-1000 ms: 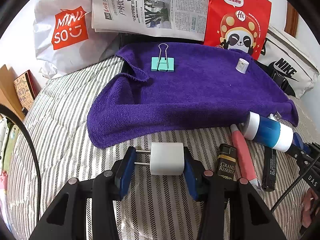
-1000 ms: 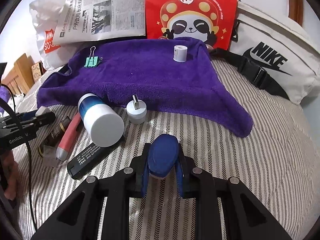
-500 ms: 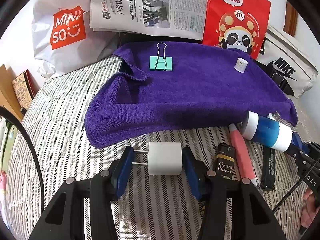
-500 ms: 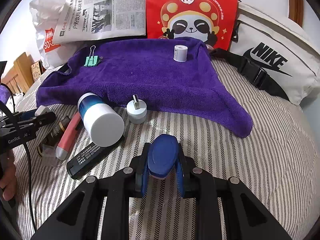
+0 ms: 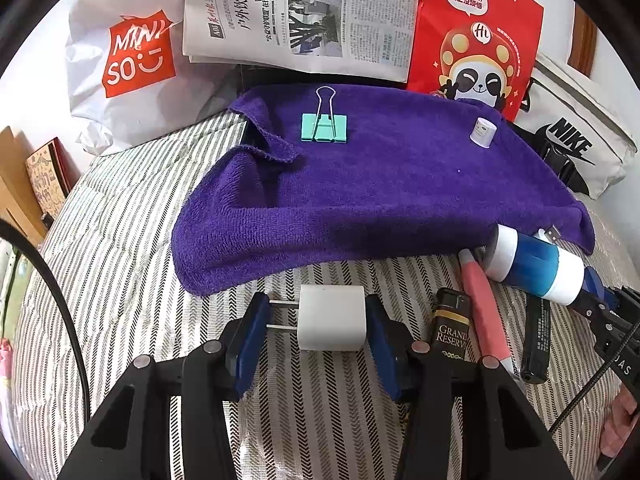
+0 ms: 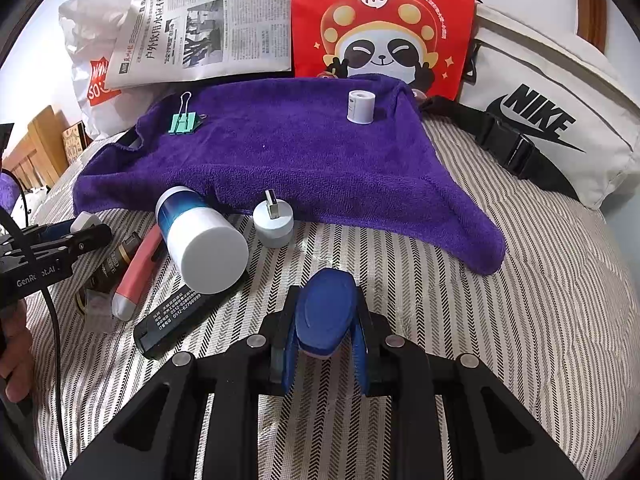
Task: Organize rigid objects
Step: 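Grasp the blue-capped container with the right gripper and lift it, then carry the plug toward the clip while the right gripper carries the container toward the tape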
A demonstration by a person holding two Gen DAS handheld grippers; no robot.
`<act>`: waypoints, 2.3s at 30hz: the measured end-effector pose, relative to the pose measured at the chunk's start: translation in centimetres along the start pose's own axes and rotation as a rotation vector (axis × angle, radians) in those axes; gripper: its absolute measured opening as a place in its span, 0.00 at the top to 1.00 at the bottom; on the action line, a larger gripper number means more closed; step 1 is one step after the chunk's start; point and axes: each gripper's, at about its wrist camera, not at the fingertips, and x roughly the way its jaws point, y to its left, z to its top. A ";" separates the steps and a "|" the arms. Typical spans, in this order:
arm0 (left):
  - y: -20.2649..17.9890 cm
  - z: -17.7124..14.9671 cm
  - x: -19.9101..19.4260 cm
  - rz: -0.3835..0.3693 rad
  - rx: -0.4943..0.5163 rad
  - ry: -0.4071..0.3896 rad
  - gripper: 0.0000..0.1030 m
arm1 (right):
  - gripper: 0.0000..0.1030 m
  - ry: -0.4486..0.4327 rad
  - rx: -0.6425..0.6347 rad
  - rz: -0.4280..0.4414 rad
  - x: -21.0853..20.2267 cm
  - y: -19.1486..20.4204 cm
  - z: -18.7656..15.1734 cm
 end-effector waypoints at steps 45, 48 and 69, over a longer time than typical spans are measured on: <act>-0.4 11.6 5.1 -0.059 -0.037 0.057 0.59 | 0.79 -0.005 -0.084 0.024 2.6 -3.4 11.1; -0.5 11.8 5.6 -0.066 -0.046 0.058 0.59 | 0.79 0.006 -0.070 0.023 3.5 -3.6 11.5; -1.7 12.9 9.3 0.011 0.026 0.086 0.59 | 0.79 0.069 -0.063 0.008 9.7 -2.7 14.8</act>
